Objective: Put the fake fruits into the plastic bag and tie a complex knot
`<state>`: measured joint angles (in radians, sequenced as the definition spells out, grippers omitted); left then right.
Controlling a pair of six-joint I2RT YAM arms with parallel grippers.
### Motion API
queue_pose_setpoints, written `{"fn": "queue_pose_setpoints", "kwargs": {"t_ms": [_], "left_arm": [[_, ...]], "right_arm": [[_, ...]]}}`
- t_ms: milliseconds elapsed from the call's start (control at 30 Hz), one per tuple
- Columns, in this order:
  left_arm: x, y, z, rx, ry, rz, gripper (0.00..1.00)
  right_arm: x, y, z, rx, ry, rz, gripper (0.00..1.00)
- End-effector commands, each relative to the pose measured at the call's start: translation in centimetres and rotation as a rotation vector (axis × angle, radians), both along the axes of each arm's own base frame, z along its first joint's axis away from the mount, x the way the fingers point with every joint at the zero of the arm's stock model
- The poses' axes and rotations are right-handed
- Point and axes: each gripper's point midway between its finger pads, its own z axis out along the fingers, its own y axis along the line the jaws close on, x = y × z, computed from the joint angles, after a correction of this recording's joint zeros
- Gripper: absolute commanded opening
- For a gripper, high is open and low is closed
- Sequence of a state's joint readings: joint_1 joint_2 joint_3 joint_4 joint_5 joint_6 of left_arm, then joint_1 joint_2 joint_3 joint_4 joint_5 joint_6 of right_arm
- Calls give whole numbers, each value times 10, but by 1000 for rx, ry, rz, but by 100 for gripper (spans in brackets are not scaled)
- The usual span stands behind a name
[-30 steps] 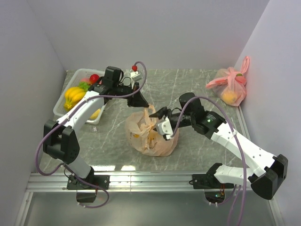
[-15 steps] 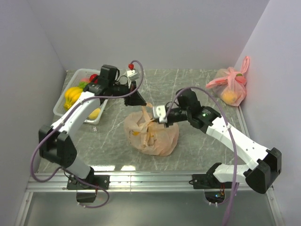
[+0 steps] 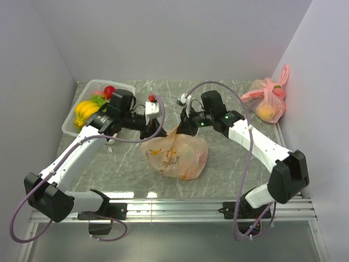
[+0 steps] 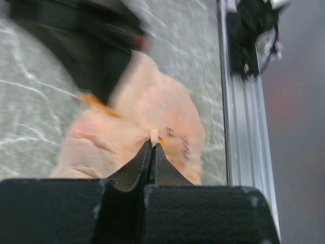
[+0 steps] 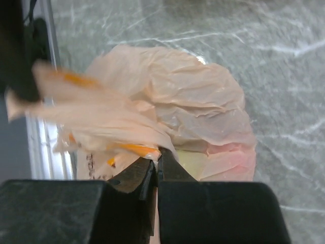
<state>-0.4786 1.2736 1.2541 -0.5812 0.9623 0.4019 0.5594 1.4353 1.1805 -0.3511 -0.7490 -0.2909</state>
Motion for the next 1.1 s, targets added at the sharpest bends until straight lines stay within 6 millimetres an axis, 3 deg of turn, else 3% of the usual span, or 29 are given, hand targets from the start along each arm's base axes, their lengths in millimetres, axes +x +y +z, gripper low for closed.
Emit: {"fn": "queue_pose_setpoints", "kwargs": {"t_ms": [0,67,167,300,433,533,667,800,833,867,900,933,1000,1067], "left_arm": [[-31,3,-27,93,-98,-133,0],[-44,6,-52,159,-79,-169,0],[-54,2,-70,205,-121,-208,0],[-49,-14,-88,248,-132,-151,0],[-25,-24,-112,315,-126,-19,1],[-16,-36,-120,318,-90,49,2],[14,-39,-131,343,-49,232,2],[21,-44,-140,338,27,312,0],[21,-45,-139,325,30,315,1],[15,-47,-135,299,44,279,1],[13,-48,-132,279,42,268,1],[6,-47,-127,252,37,251,0],[-4,-49,-117,200,34,188,1],[-10,-47,-114,179,32,164,1]], "right_arm": [[28,-1,22,74,147,-142,0],[29,-2,25,89,179,-145,0],[27,-1,34,116,188,-149,0],[19,2,37,144,257,-160,0],[14,2,31,150,309,-169,0],[11,0,28,153,322,-177,0],[6,1,34,171,340,-167,0],[0,-1,32,176,343,-141,1],[1,-4,30,163,328,-144,19],[7,-13,24,140,301,-168,31],[13,-20,21,129,271,-192,56],[18,-27,22,125,224,-212,69],[26,-40,13,102,94,-197,85],[23,-46,6,66,-39,-123,87]]}}
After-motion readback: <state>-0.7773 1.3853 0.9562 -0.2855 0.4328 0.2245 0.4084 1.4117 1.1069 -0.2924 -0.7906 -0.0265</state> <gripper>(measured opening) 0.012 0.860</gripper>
